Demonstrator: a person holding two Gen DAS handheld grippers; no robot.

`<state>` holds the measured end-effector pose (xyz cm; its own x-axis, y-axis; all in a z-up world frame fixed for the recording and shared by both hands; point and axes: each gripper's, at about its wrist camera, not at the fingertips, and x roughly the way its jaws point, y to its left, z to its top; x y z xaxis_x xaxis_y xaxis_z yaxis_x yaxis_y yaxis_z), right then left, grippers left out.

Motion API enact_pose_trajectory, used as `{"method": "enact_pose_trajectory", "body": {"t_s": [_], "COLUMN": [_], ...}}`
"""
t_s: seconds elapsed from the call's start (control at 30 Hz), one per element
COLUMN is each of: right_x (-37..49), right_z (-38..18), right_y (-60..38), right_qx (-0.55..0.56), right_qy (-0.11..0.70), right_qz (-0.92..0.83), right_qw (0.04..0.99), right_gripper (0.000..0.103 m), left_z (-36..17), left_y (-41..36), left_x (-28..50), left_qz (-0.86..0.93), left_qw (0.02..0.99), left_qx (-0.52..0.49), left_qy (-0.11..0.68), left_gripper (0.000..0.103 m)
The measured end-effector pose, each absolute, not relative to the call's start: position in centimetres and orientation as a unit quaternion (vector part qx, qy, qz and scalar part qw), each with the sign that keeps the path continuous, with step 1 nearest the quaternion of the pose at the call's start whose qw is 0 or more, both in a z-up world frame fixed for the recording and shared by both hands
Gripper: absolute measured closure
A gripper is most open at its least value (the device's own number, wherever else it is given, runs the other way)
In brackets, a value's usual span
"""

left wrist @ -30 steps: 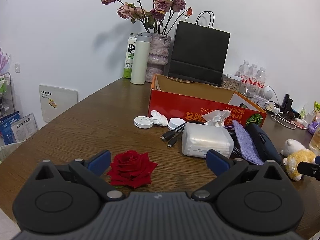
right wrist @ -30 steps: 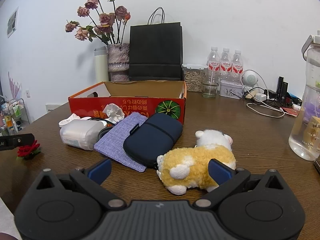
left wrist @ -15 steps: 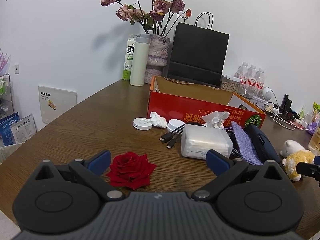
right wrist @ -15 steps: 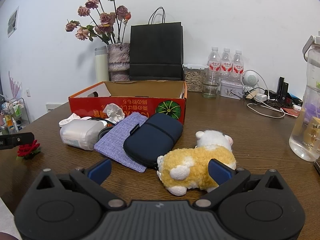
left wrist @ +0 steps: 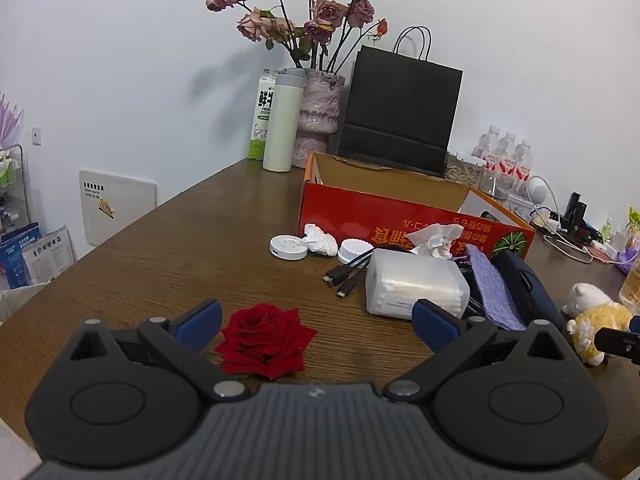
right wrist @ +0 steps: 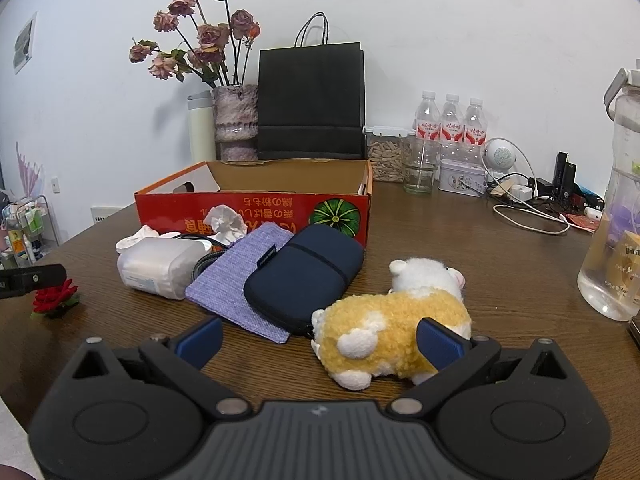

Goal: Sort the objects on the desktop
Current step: 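Move the left tool toward the red rose while the right approaches the plush sheep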

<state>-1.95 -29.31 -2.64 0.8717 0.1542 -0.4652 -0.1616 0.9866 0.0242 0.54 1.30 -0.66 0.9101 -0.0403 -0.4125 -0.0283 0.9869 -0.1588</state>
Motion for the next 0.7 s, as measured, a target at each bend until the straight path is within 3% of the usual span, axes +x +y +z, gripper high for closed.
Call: {"method": "enact_pose_trajectory", "body": {"t_s": [0.7], "right_x": [-0.6], "right_z": [-3.4], "right_y": [-30.3], "right_qx": [-0.02], "right_qy": [0.234], "right_qz": [0.04], "right_qw": [0.971], "right_gripper": [0.0], "left_z": [-1.3], "left_y": [2.4], "left_x": [2.1], "left_qz": [0.041], "left_qw": [0.966], "left_qx": [-0.068], "left_qy": [0.244], "left_gripper": [0.0]}}
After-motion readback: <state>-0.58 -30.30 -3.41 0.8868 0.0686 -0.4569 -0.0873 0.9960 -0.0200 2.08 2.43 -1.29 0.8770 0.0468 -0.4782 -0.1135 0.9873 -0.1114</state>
